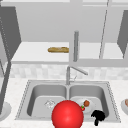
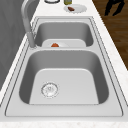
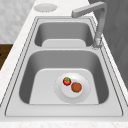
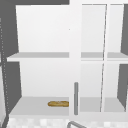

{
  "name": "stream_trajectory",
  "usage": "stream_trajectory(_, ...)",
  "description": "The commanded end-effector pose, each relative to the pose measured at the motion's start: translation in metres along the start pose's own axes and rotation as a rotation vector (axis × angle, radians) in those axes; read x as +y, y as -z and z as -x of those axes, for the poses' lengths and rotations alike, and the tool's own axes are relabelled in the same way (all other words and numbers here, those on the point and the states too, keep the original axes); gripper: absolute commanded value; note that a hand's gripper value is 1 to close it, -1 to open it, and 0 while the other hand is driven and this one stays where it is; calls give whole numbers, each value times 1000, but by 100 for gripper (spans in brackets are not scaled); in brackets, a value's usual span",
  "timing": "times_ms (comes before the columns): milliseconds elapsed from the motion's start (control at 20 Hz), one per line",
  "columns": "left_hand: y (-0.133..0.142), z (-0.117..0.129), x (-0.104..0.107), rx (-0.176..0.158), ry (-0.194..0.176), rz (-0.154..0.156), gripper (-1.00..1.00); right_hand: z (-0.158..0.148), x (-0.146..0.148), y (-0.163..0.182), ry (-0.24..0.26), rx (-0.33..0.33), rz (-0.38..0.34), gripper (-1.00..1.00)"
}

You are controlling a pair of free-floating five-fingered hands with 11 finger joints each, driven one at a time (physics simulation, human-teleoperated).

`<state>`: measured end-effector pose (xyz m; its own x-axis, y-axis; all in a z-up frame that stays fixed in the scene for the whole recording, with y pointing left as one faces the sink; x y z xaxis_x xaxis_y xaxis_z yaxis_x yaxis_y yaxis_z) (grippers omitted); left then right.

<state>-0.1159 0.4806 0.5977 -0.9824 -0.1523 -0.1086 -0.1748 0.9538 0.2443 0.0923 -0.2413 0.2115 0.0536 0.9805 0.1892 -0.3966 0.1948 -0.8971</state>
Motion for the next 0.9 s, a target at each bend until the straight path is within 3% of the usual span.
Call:
stream_trajectory(0,-8,-7,18,5,-3,21,-100,0,0,0,0,0,0,0)
stream_trajectory(50,-8,-16,28,-33,15,84,-100,0,0,0,0,0,0,0)
stream_trajectory(250,-17,-23,60,-50,6,75,-100,0,0,0,0,0,0,0)
stream_trajectory(650,-45,-56,115,-67,-24,112,-100,0,0,0,0,0,0,0)
stream_trajectory(850,-65,-70,132,-57,-43,122,-100,0,0,0,0,0,0,0)
